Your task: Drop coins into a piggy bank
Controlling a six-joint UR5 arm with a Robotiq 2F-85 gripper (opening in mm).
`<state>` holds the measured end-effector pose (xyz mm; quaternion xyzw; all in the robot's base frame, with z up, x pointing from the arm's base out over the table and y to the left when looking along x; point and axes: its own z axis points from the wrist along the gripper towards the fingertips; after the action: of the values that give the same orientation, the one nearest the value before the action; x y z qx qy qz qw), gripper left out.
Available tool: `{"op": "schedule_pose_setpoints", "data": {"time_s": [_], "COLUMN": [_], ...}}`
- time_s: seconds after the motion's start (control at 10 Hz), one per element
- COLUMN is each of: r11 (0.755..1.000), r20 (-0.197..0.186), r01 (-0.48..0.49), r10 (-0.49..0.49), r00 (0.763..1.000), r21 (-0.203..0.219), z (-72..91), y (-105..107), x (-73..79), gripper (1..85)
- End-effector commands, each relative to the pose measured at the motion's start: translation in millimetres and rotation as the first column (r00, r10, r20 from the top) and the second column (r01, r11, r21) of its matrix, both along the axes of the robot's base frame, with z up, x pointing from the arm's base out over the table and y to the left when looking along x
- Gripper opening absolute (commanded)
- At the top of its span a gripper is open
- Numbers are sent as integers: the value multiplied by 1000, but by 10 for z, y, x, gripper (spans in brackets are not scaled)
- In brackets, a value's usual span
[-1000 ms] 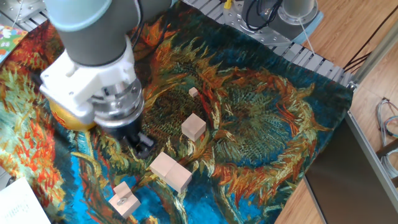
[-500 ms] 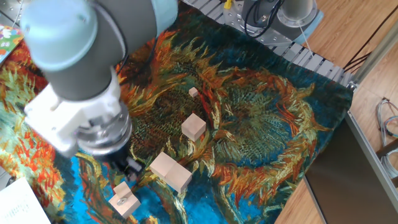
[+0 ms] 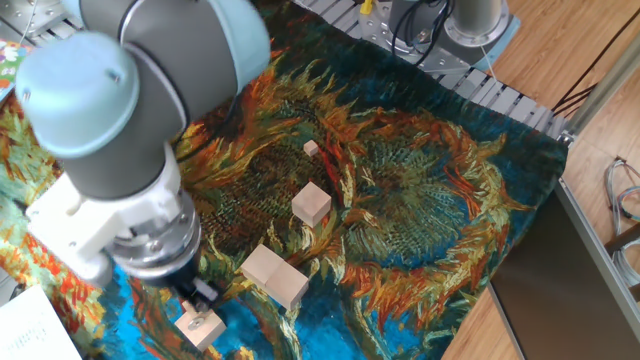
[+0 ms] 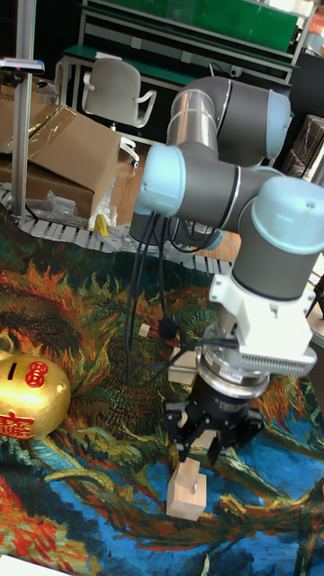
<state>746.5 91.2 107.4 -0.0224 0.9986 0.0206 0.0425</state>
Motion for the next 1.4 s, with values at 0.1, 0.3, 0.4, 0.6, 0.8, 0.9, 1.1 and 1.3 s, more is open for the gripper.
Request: {"op": "schedule_pose_setpoints", "data": {"time_s": [0.1,0.3,0.4,0.6,0.8,0.9,1.1,1.3], "r11": [998,997,996,994,991,987,985,979], "r20": [13,17,18,15,9,16,37,19], "r01": [36,79,88,113,134,161,170,202], "r10": [-37,-80,-89,-113,-134,-161,-171,-202], "r00": [999,997,996,994,991,987,985,979], "r21": [56,23,16,8,3,24,27,32], "z": [-103,-109,-110,-109,-57,-52,-46,-98], "y": [170,71,51,47,60,104,99,128], "x": [194,207,211,241,214,243,298,297], "gripper": [420,407,407,400,383,383,383,383]}}
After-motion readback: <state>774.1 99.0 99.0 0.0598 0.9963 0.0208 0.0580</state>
